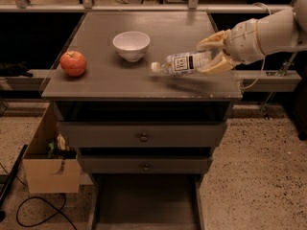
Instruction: Pick blue plastic bottle from bottom drawer and place on counter
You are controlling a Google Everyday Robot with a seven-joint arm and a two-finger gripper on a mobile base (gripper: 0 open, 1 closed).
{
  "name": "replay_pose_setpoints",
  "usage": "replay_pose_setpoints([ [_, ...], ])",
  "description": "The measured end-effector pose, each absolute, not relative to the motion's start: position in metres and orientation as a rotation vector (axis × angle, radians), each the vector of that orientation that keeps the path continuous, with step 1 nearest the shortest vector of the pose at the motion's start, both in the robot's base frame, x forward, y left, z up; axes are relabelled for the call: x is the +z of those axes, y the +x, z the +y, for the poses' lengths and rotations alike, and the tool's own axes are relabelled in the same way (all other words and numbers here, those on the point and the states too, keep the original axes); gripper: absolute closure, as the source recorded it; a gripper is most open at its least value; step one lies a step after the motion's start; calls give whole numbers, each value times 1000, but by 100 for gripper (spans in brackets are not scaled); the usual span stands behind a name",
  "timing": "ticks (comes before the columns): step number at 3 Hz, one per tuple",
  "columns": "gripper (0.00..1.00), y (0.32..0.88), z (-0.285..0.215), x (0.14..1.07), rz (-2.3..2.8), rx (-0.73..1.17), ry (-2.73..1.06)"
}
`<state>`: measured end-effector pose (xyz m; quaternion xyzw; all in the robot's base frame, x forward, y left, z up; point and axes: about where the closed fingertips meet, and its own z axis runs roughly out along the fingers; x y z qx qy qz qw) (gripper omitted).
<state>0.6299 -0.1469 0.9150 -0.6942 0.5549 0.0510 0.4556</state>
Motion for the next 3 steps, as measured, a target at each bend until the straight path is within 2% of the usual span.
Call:
replay_pose_setpoints([
  [2, 100, 647, -129, 862, 1394, 191, -1697],
  [3, 82, 648, -128, 858, 1397, 200, -1695],
])
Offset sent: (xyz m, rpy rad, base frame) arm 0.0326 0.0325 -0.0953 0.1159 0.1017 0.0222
